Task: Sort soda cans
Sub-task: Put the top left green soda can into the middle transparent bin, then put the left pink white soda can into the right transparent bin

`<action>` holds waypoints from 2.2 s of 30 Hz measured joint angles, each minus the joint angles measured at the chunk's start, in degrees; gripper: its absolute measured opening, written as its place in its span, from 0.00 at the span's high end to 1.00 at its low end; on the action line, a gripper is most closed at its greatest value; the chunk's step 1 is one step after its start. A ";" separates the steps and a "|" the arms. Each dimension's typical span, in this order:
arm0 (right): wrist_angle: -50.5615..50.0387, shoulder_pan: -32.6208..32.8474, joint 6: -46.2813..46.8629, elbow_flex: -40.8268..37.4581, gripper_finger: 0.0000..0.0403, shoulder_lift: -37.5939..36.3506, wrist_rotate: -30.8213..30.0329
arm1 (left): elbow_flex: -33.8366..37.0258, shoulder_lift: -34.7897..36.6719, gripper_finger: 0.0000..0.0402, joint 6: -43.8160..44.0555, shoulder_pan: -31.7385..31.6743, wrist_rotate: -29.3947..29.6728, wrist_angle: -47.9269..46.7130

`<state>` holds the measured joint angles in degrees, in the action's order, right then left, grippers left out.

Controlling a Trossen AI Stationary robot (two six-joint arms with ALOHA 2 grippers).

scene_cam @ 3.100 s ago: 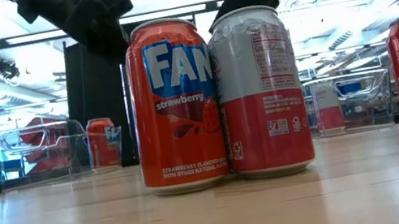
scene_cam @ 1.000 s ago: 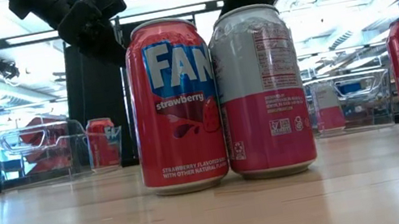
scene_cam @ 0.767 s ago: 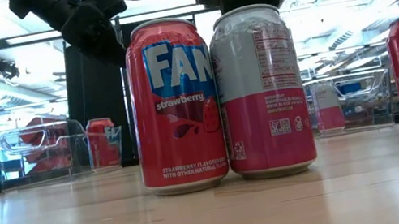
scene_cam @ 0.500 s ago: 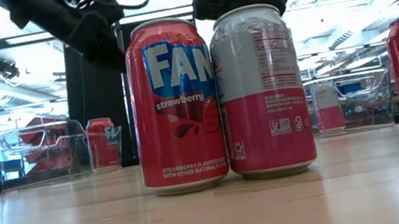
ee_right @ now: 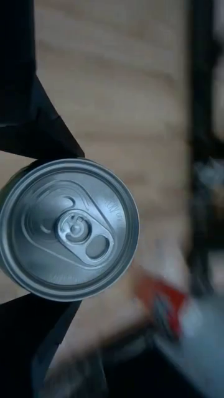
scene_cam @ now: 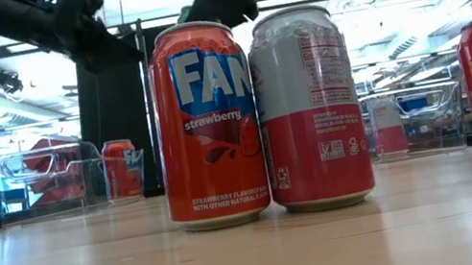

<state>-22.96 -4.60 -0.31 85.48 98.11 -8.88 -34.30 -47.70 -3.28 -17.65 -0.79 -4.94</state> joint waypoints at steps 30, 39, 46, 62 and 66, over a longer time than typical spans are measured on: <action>-14.79 -24.83 -16.39 33.02 0.29 31.46 14.17 | 4.69 3.08 0.99 0.96 -0.28 1.78 1.31; -15.05 -24.96 -16.40 32.66 0.29 33.87 14.25 | 4.69 3.08 0.99 0.98 -0.24 1.73 0.30; -15.44 -25.27 -16.30 32.66 0.23 34.03 14.03 | 4.69 3.08 0.99 1.53 0.14 1.46 -0.21; -15.11 -24.14 -17.35 34.50 0.12 32.58 9.32 | 4.69 3.08 0.99 2.07 0.15 1.37 -0.80; -19.59 -22.44 -19.17 38.61 0.11 30.37 8.73 | 4.69 3.08 0.99 2.55 0.15 1.37 -0.77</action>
<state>-42.55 -27.04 -19.49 124.09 128.48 -0.15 -29.61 -44.62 -0.73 -17.50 0.58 -5.72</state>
